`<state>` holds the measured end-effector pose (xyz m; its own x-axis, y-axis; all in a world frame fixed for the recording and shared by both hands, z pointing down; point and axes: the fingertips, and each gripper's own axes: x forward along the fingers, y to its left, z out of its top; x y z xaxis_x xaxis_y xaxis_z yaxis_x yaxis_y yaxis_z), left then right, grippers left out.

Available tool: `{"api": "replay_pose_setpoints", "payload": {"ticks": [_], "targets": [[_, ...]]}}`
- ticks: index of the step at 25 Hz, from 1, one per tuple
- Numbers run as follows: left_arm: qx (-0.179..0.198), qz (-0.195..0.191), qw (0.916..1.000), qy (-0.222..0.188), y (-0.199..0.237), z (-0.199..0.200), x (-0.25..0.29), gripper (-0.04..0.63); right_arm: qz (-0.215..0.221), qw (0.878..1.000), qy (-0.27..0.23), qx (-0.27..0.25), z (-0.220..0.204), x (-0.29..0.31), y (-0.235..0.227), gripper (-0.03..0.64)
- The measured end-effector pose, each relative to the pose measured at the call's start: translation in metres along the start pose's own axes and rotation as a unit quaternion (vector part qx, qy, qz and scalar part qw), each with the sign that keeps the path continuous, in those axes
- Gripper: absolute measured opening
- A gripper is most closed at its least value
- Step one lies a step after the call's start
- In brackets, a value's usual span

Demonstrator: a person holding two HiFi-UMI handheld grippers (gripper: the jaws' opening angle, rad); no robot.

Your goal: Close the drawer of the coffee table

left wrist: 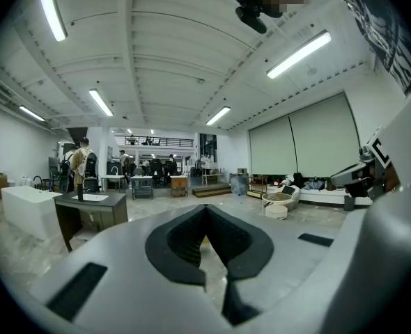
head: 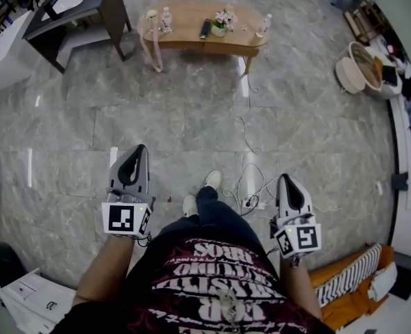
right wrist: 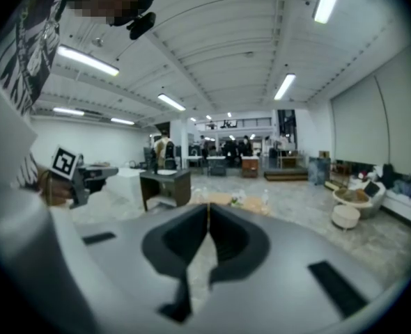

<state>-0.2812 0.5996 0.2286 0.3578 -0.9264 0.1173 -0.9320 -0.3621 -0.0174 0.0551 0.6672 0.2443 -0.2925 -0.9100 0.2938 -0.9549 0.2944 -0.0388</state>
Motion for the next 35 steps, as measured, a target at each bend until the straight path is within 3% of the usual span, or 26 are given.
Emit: {"api": "replay_pose_setpoints", "payload": {"ticks": [3, 7, 17, 22, 28, 35], "targets": [[-0.025, 0.013, 0.9995, 0.013, 0.011, -0.003, 0.009, 0.025, -0.002, 1.0, 0.008, 0.014, -0.006, 0.005, -0.008, 0.035], [-0.031, 0.02, 0.9991, 0.021, 0.015, -0.008, 0.028, 0.025, -0.003, 0.999, 0.023, 0.028, -0.019, 0.019, -0.022, 0.035], [-0.058, 0.013, 0.9968, 0.054, 0.014, -0.032, 0.062, 0.025, -0.001, 0.998, 0.044, 0.035, -0.018, 0.051, -0.041, 0.035], [-0.058, 0.003, 0.9964, 0.062, 0.005, -0.039, 0.087, 0.025, -0.007, 0.997, 0.062, 0.047, -0.029, 0.055, -0.057, 0.035], [-0.043, 0.0, 0.998, 0.047, -0.003, -0.017, 0.135, 0.025, 0.011, 0.998, 0.048, 0.049, -0.014, 0.091, -0.077, 0.035], [-0.028, 0.021, 0.9985, 0.043, -0.005, -0.003, 0.172, 0.025, 0.039, 0.999, 0.03, -0.003, 0.007, 0.136, -0.103, 0.035]]}}
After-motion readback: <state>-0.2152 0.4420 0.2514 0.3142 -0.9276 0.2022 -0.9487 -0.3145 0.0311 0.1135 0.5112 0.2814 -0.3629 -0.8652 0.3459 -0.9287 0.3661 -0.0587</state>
